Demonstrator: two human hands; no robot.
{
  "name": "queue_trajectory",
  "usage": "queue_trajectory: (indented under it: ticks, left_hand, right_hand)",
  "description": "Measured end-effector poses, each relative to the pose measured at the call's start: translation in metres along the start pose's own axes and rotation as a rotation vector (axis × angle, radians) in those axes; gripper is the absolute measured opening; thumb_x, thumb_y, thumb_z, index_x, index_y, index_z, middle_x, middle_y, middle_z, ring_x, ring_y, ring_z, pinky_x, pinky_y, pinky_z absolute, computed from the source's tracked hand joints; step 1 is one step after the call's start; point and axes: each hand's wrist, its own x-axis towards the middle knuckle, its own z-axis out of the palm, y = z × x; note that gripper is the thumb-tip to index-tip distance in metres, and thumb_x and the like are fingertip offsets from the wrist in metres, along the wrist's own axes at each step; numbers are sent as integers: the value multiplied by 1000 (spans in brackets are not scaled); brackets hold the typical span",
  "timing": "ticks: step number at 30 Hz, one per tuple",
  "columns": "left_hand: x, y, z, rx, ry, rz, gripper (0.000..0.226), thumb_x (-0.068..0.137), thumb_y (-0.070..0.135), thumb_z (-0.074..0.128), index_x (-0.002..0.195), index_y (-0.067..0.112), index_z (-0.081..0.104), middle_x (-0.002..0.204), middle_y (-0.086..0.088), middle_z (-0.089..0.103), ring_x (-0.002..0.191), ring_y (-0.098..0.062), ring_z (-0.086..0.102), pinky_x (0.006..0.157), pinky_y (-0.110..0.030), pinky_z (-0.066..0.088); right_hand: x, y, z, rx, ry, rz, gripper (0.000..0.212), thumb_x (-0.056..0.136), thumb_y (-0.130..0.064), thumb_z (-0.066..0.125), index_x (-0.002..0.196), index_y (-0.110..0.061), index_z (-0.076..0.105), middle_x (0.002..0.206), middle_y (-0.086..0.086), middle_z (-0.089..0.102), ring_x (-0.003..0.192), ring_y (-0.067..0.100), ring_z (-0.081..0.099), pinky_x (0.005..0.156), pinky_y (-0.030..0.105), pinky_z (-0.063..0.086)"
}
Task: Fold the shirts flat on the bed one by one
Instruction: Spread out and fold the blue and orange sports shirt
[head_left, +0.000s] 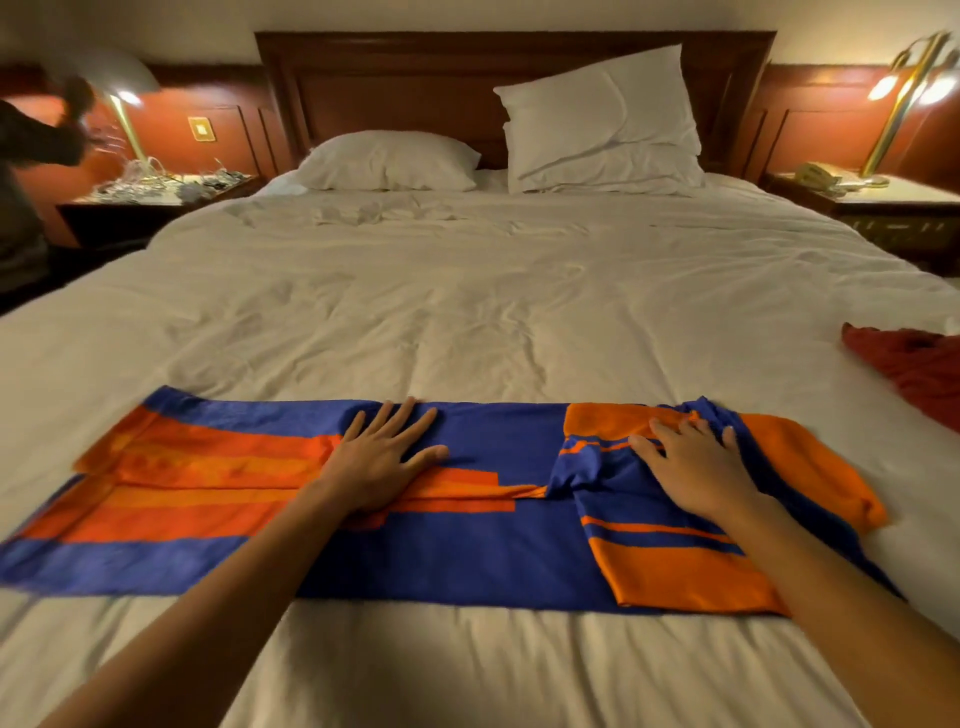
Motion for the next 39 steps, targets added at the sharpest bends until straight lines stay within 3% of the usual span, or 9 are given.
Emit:
queue_trajectory:
  ticks: [4,6,11,16,20,26,30,35,39]
  left_hand:
    - [-36,-93,-4,36,1,-148,62,101,63,15,157,42,-2,167,5,-6,154,-21,-4,123,-48,-1]
    - [-54,-133,-7,66,1,-202,62,103,56,20,157,38,-6,167,3,-6,154,-24,-3,123,-48,0]
    - [-87,-209,-13,195,-3,-278,64,101,61,16,154,41,-12,167,4,-8,154,-22,-6,124,-45,0]
    - [-97,-236,-24,97,113,-388,66,95,70,25,156,46,12,168,-2,-3,154,-25,1,121,-46,7]
    - [-107,-240,-31,-31,269,-560,70,89,77,36,150,44,32,153,-14,30,135,-40,33,110,-53,26]
    - [-111,-257,-47,-480,379,-577,52,94,52,58,138,25,51,121,-22,61,112,-43,56,92,-47,43]
    - [-107,-269,-52,-613,353,-644,47,93,48,63,124,14,64,123,-17,64,114,-38,57,90,-41,43]
    - [-99,-267,-52,-564,249,-651,35,91,50,65,80,17,64,98,-15,68,84,-30,56,75,-37,40]
    - [-103,-262,-51,-510,258,-621,37,93,47,64,91,10,61,104,-18,67,95,-36,59,78,-38,42]
  right_hand:
    - [-46,-86,7,93,215,-224,57,102,-52,24,146,-21,44,154,15,37,144,36,27,119,49,15]
    - [-65,-135,16,205,133,-294,64,102,-56,30,156,-22,27,164,12,17,152,31,8,122,44,1]
    - [-79,-210,41,209,-19,-280,73,98,-67,18,159,-29,8,167,8,2,154,25,-3,124,43,-2]
    - [-77,-217,49,153,16,-205,72,96,-69,15,158,-35,3,167,4,-1,154,24,-5,124,44,0]
    - [-76,-219,54,133,28,-179,74,93,-72,11,158,-36,2,167,4,-1,154,24,-4,125,43,0]
    - [-65,-197,56,136,-4,-202,69,94,-68,8,157,-41,5,167,1,0,154,21,0,123,39,4]
    - [-62,-179,53,115,-40,-196,90,77,-81,-5,157,-40,-1,167,1,-4,154,21,-3,122,39,4]
    - [-63,-175,50,120,-70,-164,93,74,-84,-4,157,-40,-4,166,0,-7,153,22,-6,123,40,2]
    - [-65,-179,48,114,-72,-155,92,75,-83,-5,157,-39,-4,167,1,-7,153,24,-7,124,43,2]
